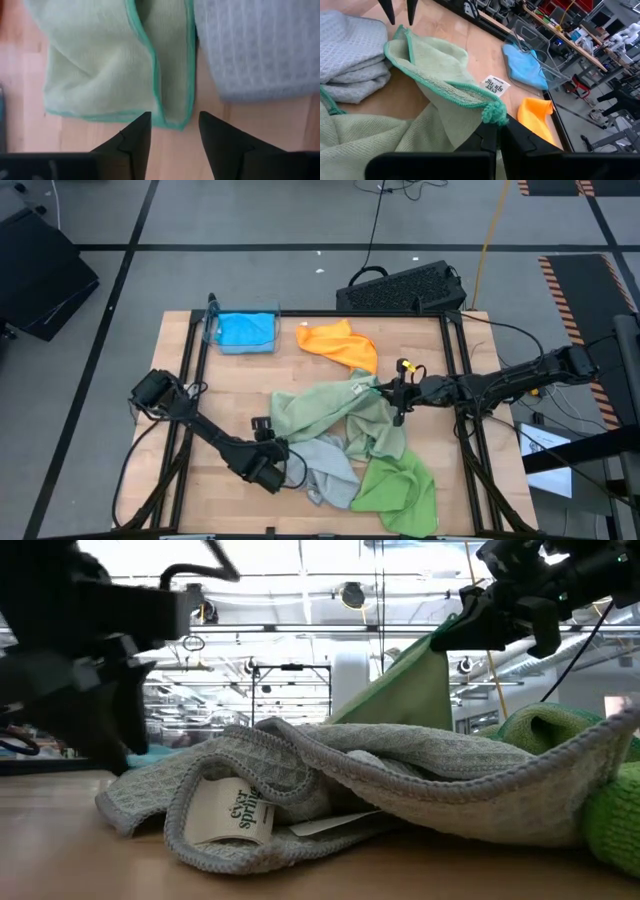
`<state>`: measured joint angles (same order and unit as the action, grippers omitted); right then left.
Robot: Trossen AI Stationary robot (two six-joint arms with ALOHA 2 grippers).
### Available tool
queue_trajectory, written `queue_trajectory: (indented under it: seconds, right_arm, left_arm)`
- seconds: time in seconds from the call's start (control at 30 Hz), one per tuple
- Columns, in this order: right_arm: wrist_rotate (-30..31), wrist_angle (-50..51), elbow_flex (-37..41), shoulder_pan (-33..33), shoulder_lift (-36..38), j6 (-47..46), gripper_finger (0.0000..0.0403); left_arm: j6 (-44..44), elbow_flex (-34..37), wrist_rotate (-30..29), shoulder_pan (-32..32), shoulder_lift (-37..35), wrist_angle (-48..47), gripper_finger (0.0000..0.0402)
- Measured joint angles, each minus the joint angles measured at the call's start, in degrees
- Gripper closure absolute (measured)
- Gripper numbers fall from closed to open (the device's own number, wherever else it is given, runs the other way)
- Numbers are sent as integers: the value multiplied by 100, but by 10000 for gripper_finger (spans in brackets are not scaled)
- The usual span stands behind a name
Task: Fold microfiber towels
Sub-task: Fold the left light green microfiber cloth
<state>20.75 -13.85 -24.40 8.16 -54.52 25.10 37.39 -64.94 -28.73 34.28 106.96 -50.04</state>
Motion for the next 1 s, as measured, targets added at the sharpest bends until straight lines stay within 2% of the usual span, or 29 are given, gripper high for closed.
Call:
queue_trajectory:
  seconds: [0.2, 0.33, 0.5, 1.0]
  right_arm:
    - [-2, 49, 0, 0, 0, -25, 399]
    - [-2, 53, 0, 0, 0, -26, 399]
    - [-4, 54, 0, 0, 0, -26, 399]
    - [-7, 87, 0, 0, 0, -2, 399]
  left_arm:
    - [-402, 244, -104, 7, 0, 428, 177]
    - [-721, 439, -275, -5, -9, 692, 178]
    - [-840, 700, -256, -117, -42, 926, 231]
    - [-924, 884, -413, -503, -7, 987, 389]
